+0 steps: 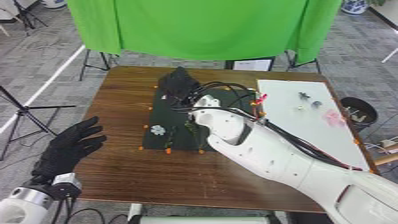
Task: Arrange flowers
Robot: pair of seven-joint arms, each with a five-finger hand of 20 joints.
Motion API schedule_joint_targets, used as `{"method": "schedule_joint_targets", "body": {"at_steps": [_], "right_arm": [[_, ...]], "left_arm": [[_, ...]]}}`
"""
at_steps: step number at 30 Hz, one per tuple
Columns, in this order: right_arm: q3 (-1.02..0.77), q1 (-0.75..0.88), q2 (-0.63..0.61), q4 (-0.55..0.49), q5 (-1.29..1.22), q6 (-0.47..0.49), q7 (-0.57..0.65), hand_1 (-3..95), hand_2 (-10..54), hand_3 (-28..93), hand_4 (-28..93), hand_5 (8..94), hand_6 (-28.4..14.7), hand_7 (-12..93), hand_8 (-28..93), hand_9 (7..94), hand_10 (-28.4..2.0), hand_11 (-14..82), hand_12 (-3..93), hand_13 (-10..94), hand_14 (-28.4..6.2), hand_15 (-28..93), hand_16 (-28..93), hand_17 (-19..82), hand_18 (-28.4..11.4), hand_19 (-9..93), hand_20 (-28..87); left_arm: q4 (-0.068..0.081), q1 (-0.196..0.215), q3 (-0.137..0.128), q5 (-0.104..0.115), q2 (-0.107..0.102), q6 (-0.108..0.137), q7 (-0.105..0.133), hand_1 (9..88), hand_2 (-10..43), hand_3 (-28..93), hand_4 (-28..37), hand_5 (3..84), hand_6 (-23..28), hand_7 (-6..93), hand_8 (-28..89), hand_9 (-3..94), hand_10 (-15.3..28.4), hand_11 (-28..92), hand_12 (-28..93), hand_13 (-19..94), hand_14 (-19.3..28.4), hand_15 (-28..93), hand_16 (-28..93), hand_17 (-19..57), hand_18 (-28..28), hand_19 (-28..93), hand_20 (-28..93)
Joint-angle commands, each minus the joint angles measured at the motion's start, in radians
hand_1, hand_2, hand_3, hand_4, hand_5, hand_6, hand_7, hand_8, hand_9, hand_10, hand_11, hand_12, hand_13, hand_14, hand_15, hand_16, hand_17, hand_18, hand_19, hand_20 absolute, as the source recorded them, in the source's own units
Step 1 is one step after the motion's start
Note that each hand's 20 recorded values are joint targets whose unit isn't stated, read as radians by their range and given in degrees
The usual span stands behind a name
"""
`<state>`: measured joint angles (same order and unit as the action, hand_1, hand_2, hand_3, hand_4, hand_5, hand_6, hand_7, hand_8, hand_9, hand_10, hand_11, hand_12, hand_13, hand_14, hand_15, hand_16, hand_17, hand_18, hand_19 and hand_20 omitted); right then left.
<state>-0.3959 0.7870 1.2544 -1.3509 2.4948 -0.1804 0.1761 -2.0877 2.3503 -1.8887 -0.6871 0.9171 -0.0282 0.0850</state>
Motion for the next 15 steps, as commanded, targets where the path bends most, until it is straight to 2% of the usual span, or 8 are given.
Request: {"method": "schedule_joint_targets", "body": {"at_steps": [1,9,15], "right_arm": [[0.030,-0.003,0.041,0.046,0.048,0.037,-0.004,44.6,-9.5,87,-28,70.3,4.9,50,-4,88.2,-4.2,11.9,41.5,79,-1.9,46,35,27,-15.1,69,39],[0.038,-0.011,0.041,0.075,0.078,0.074,-0.015,44.9,-9.5,86,-28,70.5,4.8,49,-4,88.2,-4.1,11.6,41.4,78,-1.7,46,36,27,-15.1,69,39],[0.027,-0.010,0.035,0.076,0.098,0.129,-0.038,45.1,-9.5,85,-28,70.4,5.1,49,-5,88.2,-3.8,11.2,41.4,78,-1.4,45,36,27,-15.1,69,39]], "left_arm": [[0.001,0.002,0.006,-0.002,-0.008,0.009,0.004,23.6,-2.0,72,-28.3,32.0,5.6,18.0,-10,27.4,13.4,24,17,20,17.9,47,-4,-9.6,22.2,42,9],[0.007,-0.006,0.014,0.000,-0.016,0.011,0.010,23.7,-1.9,72,-28.3,32.0,5.6,18.0,-10,27.4,13.4,24,17,20,17.8,47,-4,-9.6,22.2,41,9],[0.005,-0.004,0.014,0.002,-0.018,0.014,0.012,23.6,-1.9,72,-28.3,32.0,5.6,18.0,-10,27.3,13.4,24,17,20,17.8,46,-4,-9.6,22.2,42,9]]}}
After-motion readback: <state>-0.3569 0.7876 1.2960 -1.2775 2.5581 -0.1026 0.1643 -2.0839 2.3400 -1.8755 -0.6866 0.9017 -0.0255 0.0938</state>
